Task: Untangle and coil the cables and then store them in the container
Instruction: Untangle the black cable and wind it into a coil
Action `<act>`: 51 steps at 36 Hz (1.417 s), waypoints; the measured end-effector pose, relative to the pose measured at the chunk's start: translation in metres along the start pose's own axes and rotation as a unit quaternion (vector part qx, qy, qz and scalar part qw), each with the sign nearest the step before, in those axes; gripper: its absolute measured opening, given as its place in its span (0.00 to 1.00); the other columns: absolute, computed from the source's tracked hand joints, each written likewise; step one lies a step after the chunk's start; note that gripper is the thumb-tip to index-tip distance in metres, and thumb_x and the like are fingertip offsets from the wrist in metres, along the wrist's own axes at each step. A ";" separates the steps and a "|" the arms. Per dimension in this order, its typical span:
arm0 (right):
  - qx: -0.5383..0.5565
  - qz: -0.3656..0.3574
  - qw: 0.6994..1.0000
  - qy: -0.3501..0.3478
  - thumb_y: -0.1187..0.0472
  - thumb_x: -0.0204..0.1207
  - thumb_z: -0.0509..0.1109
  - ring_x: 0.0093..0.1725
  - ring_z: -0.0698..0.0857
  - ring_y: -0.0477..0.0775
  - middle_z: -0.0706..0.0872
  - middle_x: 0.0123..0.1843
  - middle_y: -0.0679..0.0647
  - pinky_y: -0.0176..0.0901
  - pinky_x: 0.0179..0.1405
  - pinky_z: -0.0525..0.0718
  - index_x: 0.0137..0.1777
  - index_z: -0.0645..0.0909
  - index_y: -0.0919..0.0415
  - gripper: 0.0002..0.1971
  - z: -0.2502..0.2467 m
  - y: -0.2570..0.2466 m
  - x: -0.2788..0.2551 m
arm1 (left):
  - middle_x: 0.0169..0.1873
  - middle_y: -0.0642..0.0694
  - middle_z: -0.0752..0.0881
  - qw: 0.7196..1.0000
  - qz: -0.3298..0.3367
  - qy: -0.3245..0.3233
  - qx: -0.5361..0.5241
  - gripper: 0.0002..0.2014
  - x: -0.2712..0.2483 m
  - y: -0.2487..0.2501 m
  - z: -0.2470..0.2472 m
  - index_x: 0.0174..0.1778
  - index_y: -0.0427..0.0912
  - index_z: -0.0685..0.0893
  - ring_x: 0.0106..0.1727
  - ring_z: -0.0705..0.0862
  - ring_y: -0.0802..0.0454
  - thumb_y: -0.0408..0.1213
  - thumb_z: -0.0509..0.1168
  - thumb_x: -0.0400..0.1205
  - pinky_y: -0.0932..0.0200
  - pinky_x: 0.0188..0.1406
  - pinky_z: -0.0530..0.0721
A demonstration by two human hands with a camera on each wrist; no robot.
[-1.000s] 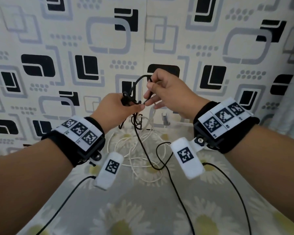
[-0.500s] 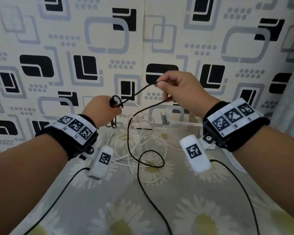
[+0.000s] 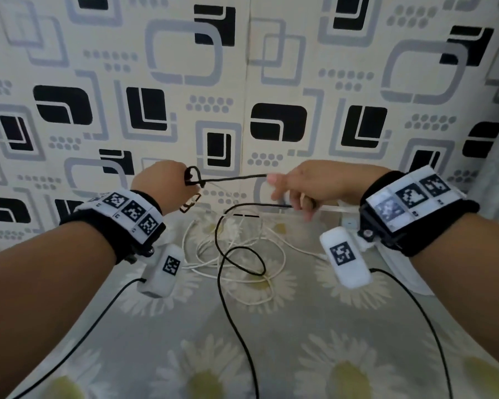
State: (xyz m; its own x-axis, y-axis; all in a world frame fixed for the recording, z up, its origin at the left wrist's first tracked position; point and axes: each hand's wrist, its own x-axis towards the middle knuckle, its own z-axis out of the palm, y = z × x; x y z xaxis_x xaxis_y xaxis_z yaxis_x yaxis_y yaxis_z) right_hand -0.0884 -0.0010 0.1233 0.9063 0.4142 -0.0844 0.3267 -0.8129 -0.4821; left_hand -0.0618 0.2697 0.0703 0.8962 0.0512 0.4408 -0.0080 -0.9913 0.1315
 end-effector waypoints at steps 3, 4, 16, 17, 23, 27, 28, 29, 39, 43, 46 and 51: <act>0.163 0.016 0.986 -0.042 0.40 0.85 0.52 0.37 0.91 0.59 0.84 0.36 0.57 0.50 0.41 0.87 0.53 0.87 0.62 0.29 0.012 0.011 0.004 | 0.30 0.47 0.77 1.000 0.006 0.007 -0.030 0.19 -0.002 -0.001 -0.003 0.30 0.44 0.71 0.37 0.80 0.44 0.51 0.63 0.82 0.55 0.35 0.74; 0.139 0.015 0.989 -0.037 0.46 0.87 0.54 0.37 0.91 0.59 0.84 0.37 0.58 0.49 0.39 0.87 0.54 0.86 0.61 0.23 0.016 0.012 0.007 | 0.30 0.48 0.77 0.999 0.010 0.011 -0.030 0.19 -0.003 0.001 -0.004 0.30 0.45 0.71 0.36 0.79 0.45 0.52 0.63 0.82 0.55 0.34 0.73; -0.143 -0.019 0.985 0.092 0.46 0.74 0.75 0.66 0.78 0.62 0.76 0.70 0.61 0.46 0.58 0.76 0.76 0.67 0.59 0.35 0.069 0.001 0.052 | 0.27 0.54 0.73 0.994 0.098 0.027 -0.027 0.20 -0.016 0.033 -0.005 0.28 0.53 0.67 0.35 0.76 0.48 0.55 0.61 0.83 0.56 0.35 0.72; -0.143 -0.016 0.983 0.112 0.48 0.77 0.72 0.63 0.80 0.62 0.80 0.66 0.62 0.44 0.54 0.75 0.72 0.72 0.61 0.28 0.074 0.001 0.055 | 0.27 0.54 0.73 0.994 0.103 0.029 -0.020 0.19 -0.016 0.034 -0.004 0.29 0.52 0.68 0.35 0.76 0.47 0.55 0.60 0.83 0.56 0.35 0.73; -0.051 -0.107 0.969 0.215 0.50 0.82 0.66 0.44 0.84 0.54 0.85 0.41 0.51 0.43 0.42 0.75 0.46 0.86 0.57 0.13 0.067 -0.006 0.057 | 0.33 0.49 0.79 0.992 0.111 0.016 0.055 0.15 -0.014 0.027 0.003 0.38 0.46 0.77 0.38 0.81 0.45 0.53 0.58 0.84 0.56 0.34 0.73; 0.154 -0.153 0.924 0.315 0.56 0.83 0.66 0.18 0.70 0.38 0.83 0.26 0.40 0.32 0.22 0.70 0.41 0.84 0.51 0.10 0.039 -0.015 0.037 | 0.34 0.48 0.80 0.997 0.060 -0.004 0.056 0.11 -0.012 0.017 0.006 0.37 0.45 0.78 0.37 0.81 0.46 0.46 0.62 0.81 0.56 0.35 0.76; 0.186 -0.163 0.903 0.352 0.57 0.83 0.66 0.19 0.72 0.36 0.86 0.31 0.40 0.29 0.22 0.71 0.42 0.85 0.53 0.09 0.030 -0.017 0.032 | 0.32 0.48 0.79 0.998 0.047 -0.008 0.051 0.12 -0.012 0.014 0.006 0.33 0.45 0.76 0.36 0.81 0.45 0.46 0.62 0.80 0.56 0.34 0.77; 0.211 -0.171 0.878 0.394 0.58 0.83 0.66 0.24 0.76 0.34 0.87 0.36 0.42 0.27 0.26 0.74 0.42 0.85 0.55 0.09 0.021 -0.019 0.028 | 0.31 0.48 0.79 0.998 0.034 -0.012 0.045 0.13 -0.011 0.012 0.007 0.31 0.46 0.74 0.35 0.81 0.45 0.46 0.63 0.79 0.56 0.34 0.77; 0.316 -0.222 0.699 0.602 0.61 0.82 0.67 0.37 0.80 0.29 0.83 0.35 0.38 0.23 0.45 0.76 0.36 0.80 0.50 0.12 -0.019 -0.026 0.013 | 0.28 0.49 0.77 0.996 0.038 0.019 0.076 0.13 -0.001 0.010 0.005 0.31 0.47 0.73 0.30 0.76 0.49 0.47 0.63 0.79 0.58 0.28 0.69; 0.384 -0.230 0.616 0.649 0.64 0.80 0.67 0.35 0.80 0.35 0.82 0.32 0.43 0.29 0.44 0.78 0.32 0.80 0.52 0.15 -0.049 -0.017 0.003 | 0.31 0.48 0.77 0.991 0.020 0.011 0.133 0.12 -0.004 -0.003 0.011 0.31 0.48 0.72 0.35 0.80 0.45 0.45 0.62 0.79 0.57 0.33 0.76; 0.434 -0.203 0.590 0.650 0.56 0.76 0.67 0.34 0.77 0.52 0.83 0.29 0.48 0.46 0.40 0.76 0.28 0.81 0.50 0.14 -0.060 -0.005 -0.003 | 0.33 0.47 0.79 0.987 0.009 0.010 0.158 0.09 -0.006 -0.005 0.012 0.37 0.46 0.77 0.36 0.81 0.44 0.45 0.61 0.81 0.57 0.34 0.76; 0.404 -0.076 0.731 0.544 0.62 0.80 0.59 0.21 0.77 0.51 0.77 0.32 0.52 0.37 0.22 0.71 0.36 0.73 0.56 0.10 -0.056 -0.005 -0.011 | 0.31 0.47 0.78 0.992 -0.010 -0.019 0.124 0.13 -0.002 -0.005 0.014 0.32 0.44 0.72 0.33 0.78 0.46 0.43 0.59 0.82 0.57 0.32 0.75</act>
State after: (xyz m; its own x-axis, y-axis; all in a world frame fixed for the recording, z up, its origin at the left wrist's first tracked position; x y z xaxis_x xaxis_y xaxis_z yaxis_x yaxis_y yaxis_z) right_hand -0.0854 -0.0244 0.1753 0.6965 -0.4541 0.5556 0.5793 -0.1012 -0.8088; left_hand -0.0575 0.2733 0.0558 0.9113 0.0703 0.4057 0.1142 -0.9898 -0.0849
